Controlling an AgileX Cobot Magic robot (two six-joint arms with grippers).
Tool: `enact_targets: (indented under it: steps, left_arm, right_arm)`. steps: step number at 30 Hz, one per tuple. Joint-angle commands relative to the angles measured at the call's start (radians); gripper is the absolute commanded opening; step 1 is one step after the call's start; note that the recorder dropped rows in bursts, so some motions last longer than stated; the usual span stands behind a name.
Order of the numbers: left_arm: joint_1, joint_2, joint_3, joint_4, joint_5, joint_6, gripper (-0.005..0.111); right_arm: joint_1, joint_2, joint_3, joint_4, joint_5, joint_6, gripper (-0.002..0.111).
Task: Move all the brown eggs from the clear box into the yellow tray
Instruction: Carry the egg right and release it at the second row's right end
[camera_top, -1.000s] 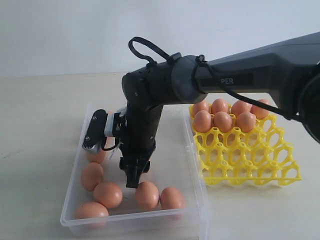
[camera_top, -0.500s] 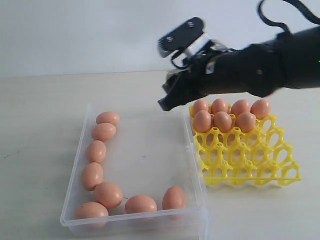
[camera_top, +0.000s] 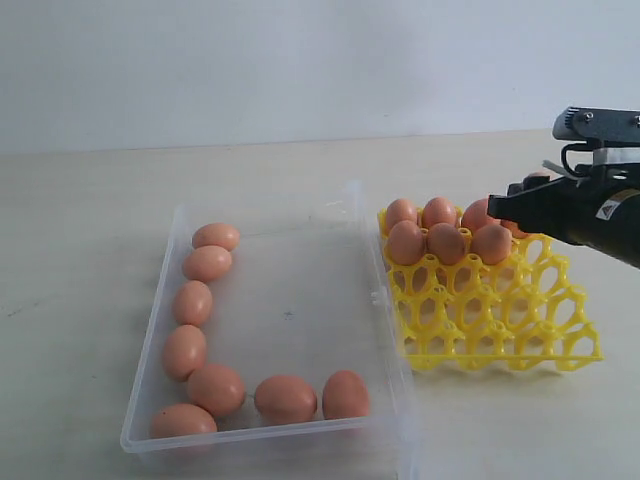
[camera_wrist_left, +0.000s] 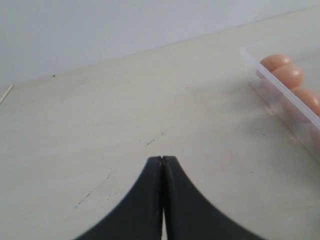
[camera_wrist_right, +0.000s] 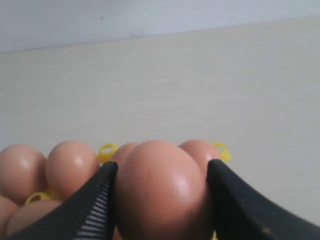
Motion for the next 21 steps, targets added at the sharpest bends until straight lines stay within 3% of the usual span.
enact_targets:
  steps: [1, 9, 13, 17, 21]
  left_arm:
    - [-0.003, -0.006, -0.004, -0.004, -0.007, 0.000, 0.000]
    - [-0.003, -0.006, -0.004, -0.004, -0.007, 0.000, 0.000]
    - [-0.003, -0.006, -0.004, -0.004, -0.007, 0.000, 0.000]
    - [-0.003, -0.006, -0.004, -0.004, -0.007, 0.000, 0.000]
    - [-0.003, -0.006, -0.004, -0.004, -0.007, 0.000, 0.000]
  right_arm:
    - [-0.016, 0.059, 0.002, -0.017, -0.089, 0.034, 0.000]
    - [-0.021, 0.116, 0.002, -0.015, -0.130, 0.009, 0.004]
    - [-0.021, 0.116, 0.002, -0.015, -0.138, -0.037, 0.022]
    - [-0.021, 0.118, 0.002, -0.012, -0.138, -0.037, 0.050]
    - [-0.021, 0.118, 0.002, -0.012, -0.138, -0.037, 0.061]
